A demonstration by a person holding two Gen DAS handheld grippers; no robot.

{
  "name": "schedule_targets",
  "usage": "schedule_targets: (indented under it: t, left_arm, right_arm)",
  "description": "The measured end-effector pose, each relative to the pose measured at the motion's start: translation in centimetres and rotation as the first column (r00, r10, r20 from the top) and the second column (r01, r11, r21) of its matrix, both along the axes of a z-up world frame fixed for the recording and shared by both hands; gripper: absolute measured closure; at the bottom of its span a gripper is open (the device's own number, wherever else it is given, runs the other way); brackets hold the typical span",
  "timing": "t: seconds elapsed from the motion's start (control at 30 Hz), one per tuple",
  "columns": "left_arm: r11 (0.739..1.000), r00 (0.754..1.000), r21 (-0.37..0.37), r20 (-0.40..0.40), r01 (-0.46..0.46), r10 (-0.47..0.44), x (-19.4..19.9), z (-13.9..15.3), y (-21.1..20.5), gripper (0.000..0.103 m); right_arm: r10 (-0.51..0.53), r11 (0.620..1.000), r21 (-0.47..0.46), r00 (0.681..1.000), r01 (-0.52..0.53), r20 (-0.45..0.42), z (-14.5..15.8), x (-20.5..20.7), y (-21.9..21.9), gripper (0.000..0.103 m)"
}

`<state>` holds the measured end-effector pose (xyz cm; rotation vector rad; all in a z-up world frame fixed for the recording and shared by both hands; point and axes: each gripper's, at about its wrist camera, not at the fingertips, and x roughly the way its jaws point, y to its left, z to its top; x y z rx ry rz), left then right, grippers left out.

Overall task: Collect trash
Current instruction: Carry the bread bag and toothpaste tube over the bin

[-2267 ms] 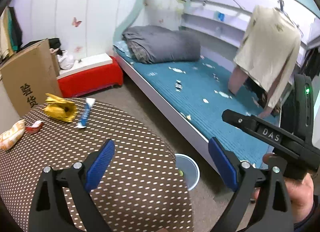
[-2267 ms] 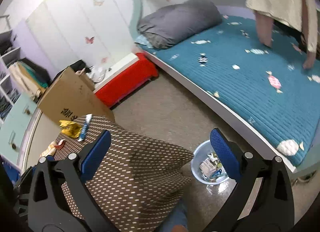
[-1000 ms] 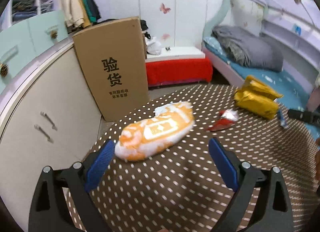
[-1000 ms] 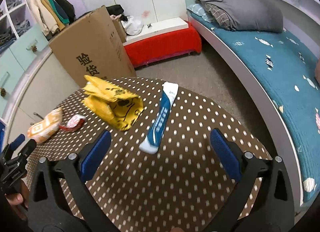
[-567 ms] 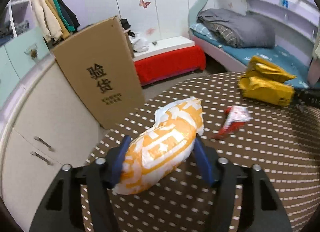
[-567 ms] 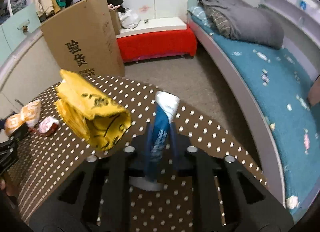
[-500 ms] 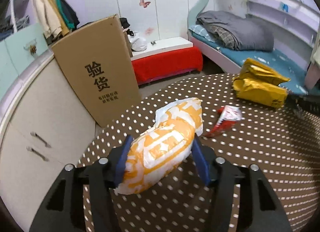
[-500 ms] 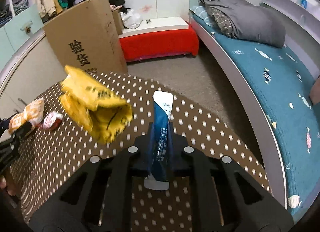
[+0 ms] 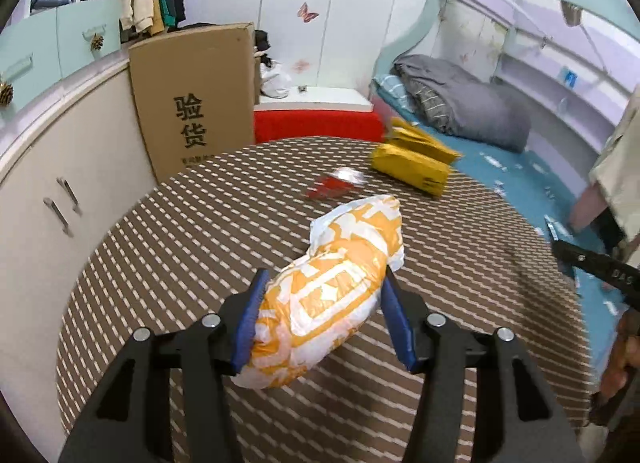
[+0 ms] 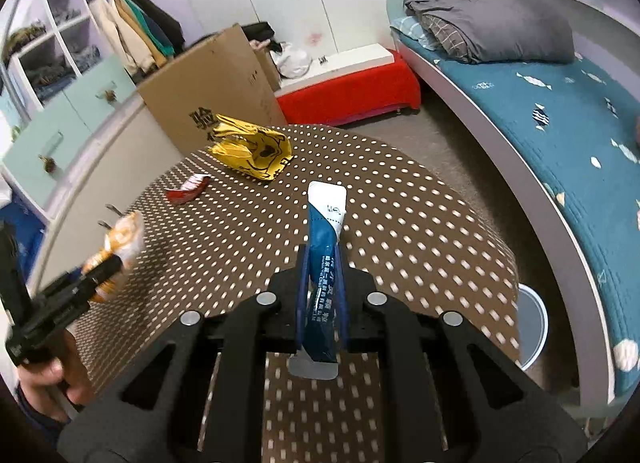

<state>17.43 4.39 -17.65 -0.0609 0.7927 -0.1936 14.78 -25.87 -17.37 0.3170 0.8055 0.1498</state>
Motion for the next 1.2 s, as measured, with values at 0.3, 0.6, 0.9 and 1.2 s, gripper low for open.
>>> schedule_targets:
  t: [0.3,0.6,0.9,1.2]
  left_arm:
    - [0.995,0.996,-0.050,0.034,0.089,-0.088,-4.7,2.5,-6.3,0.049]
    - [0.978,0.977,-0.053,0.082,0.202,-0.197,-6.4,4.7,-13.5,0.049]
    - [0.943,0.942,-0.061,0.100,0.327,-0.320,-6.6,6.1,-21.7,0.049]
    - [0.898,0.899,-0.066,0.092,0.434,-0.428,-6.6,5.7,-30.1,0.049]
  right_arm:
    - [-0.035,0.999,0.036,0.998,0.033,0.058,2.3,-4.6,-3.5,0.090]
    - [-0.123,0.991,0.069,0.987,0.116,0.103,3.6,-7.6,-8.8,0.090]
    - [-0.255,0.965,0.100,0.959,0.243,0.126,3.9,-9.8,-16.2,0.090]
    - [-0.351,0.934,0.109,0.931,0.340,0.103,2.7,-11.0,-22.2,0.090]
